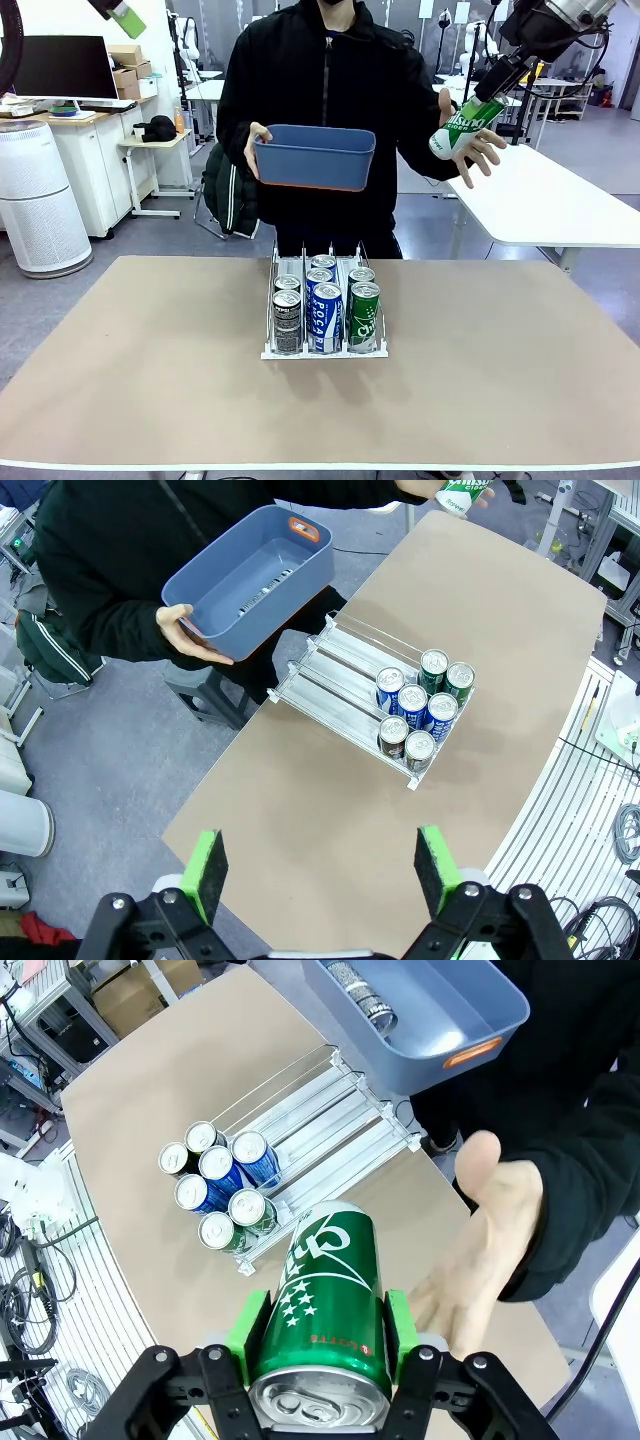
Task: Fill the beverage cans into the dispenser.
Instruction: Place the picked Sprite in the line of the Automatic Can Dispenser with the same cans.
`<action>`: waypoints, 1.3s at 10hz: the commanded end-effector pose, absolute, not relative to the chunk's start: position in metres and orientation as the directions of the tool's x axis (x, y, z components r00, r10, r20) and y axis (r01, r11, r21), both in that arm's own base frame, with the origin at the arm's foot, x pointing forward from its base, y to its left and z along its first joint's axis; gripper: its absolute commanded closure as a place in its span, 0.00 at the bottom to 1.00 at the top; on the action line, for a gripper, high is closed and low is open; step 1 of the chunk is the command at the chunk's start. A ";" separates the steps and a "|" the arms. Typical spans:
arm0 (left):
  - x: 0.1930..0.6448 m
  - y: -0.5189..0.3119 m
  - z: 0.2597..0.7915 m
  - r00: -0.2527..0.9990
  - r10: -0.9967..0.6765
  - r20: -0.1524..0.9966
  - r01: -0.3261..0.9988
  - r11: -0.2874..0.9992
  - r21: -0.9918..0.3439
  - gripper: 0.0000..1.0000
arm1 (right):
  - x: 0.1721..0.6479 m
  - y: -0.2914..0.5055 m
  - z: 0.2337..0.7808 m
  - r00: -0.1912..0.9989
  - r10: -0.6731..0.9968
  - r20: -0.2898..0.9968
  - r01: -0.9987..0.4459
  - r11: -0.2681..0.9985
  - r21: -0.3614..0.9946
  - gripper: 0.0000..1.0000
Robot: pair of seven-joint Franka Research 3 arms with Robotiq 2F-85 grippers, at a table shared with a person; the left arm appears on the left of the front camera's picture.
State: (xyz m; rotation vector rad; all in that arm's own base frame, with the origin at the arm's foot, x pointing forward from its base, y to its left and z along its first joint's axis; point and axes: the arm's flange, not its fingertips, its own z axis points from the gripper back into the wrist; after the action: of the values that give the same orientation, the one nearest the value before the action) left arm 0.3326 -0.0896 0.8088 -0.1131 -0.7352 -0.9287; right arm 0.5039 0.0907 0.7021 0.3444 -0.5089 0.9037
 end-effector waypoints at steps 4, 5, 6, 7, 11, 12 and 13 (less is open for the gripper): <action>0.334 -0.089 0.809 0.376 -0.685 0.625 0.759 0.614 0.217 0.00 | 0.503 0.090 0.703 0.510 0.656 0.556 -0.815 0.575 0.070 1.00; 0.334 -0.089 0.809 0.376 -0.685 0.625 0.759 0.614 0.217 0.00 | 0.504 0.091 0.702 0.514 0.655 0.554 -0.814 0.577 0.072 0.41; 0.334 -0.089 0.809 0.376 -0.685 0.625 0.759 0.614 0.217 0.00 | 0.493 0.086 0.705 0.461 0.705 0.538 -0.855 0.516 0.057 0.41; 0.334 -0.089 0.809 0.376 -0.685 0.625 0.759 0.614 0.217 0.00 | 0.482 0.086 0.706 0.420 0.735 0.532 -0.880 0.473 0.041 0.41; 0.334 -0.089 0.809 0.376 -0.685 0.625 0.759 0.614 0.217 0.00 | 0.409 0.073 0.701 0.149 0.895 0.421 -0.977 0.199 -0.078 0.41; 0.334 -0.089 0.809 0.376 -0.685 0.625 0.759 0.614 0.217 0.00 | 0.393 0.070 0.692 0.067 0.929 0.365 -0.987 0.115 -0.110 0.41; 0.334 -0.089 0.809 0.376 -0.685 0.625 0.759 0.614 0.217 0.00 | 0.382 0.065 0.683 -0.021 0.954 0.299 -0.993 0.016 -0.120 0.41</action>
State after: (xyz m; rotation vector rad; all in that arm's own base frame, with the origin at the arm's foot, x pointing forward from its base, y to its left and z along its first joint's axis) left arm 0.3330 -0.0896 0.8087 -0.1130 -0.7348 -0.9283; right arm 0.3927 0.0710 0.6957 0.2123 -0.3379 1.4623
